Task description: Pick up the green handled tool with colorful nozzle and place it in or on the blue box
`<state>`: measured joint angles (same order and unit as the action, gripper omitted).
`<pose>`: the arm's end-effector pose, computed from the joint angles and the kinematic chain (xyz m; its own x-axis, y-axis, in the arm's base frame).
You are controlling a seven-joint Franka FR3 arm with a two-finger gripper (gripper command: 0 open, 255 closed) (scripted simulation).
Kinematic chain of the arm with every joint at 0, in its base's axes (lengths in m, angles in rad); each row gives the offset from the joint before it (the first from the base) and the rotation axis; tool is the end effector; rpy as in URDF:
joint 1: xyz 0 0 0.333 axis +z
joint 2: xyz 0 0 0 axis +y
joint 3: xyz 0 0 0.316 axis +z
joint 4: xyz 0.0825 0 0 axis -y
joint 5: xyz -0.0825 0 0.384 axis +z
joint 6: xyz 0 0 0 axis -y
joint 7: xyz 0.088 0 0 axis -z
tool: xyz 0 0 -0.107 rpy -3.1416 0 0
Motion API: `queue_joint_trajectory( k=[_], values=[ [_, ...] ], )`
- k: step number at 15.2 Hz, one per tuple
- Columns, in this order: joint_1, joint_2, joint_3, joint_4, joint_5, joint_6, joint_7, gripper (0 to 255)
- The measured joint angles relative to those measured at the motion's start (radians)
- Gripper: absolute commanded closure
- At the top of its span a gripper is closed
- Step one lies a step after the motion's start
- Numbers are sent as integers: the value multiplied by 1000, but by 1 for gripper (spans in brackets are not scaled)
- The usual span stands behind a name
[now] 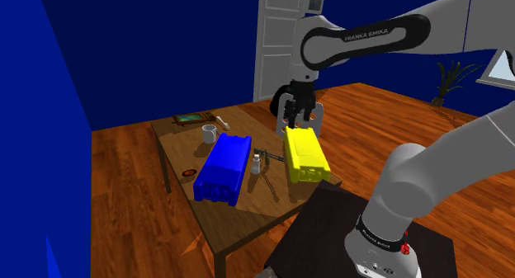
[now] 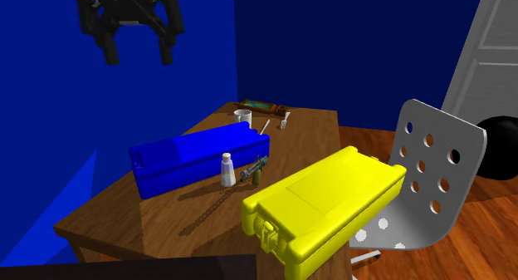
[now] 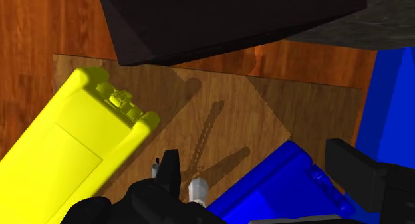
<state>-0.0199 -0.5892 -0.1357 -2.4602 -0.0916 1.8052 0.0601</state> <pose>0.3599 -0.0680 0.4920 0.9839 -0.1654 -0.0683 -0.1647 -0.9862 0.0163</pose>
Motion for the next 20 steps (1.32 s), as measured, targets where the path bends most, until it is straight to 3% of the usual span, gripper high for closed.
queue_joint_trajectory(
  k=[9, 20],
  values=[
    [-16, 326, -87, 68, -7, 237, -95, 0],
    [-48, 776, -136, 302, 89, 420, -233, 0]
  ],
)
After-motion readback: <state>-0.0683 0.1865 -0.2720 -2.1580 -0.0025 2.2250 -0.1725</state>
